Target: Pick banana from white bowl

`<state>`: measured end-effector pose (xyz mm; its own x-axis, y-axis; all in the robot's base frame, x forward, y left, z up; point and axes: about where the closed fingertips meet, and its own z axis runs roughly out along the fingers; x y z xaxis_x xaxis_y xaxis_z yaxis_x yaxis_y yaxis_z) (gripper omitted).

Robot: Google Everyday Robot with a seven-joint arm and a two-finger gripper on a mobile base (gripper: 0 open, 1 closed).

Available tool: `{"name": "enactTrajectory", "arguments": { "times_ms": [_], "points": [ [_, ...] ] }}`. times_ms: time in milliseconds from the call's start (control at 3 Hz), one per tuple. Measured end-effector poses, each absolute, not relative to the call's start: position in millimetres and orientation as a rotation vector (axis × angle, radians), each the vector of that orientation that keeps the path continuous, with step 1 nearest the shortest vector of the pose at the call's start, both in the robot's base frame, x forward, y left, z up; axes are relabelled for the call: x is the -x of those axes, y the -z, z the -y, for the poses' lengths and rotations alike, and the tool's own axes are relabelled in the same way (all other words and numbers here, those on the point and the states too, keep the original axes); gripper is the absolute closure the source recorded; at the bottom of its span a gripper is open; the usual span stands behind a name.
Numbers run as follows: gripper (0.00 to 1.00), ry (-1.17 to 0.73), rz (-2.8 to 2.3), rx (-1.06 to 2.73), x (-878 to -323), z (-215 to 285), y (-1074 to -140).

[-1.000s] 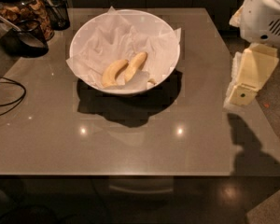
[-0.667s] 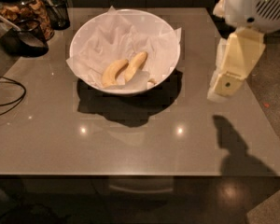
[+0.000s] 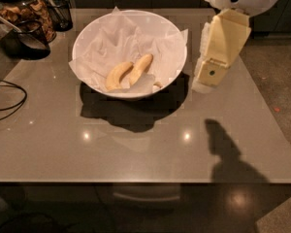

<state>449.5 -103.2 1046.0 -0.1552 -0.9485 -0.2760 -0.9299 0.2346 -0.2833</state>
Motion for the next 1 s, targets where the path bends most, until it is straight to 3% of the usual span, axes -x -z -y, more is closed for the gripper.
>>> {"name": "enactTrajectory", "arguments": {
  "times_ms": [1000],
  "points": [
    [0.0,0.063,-2.202,1.573,-517.3,29.0,-1059.6]
  ]
}}
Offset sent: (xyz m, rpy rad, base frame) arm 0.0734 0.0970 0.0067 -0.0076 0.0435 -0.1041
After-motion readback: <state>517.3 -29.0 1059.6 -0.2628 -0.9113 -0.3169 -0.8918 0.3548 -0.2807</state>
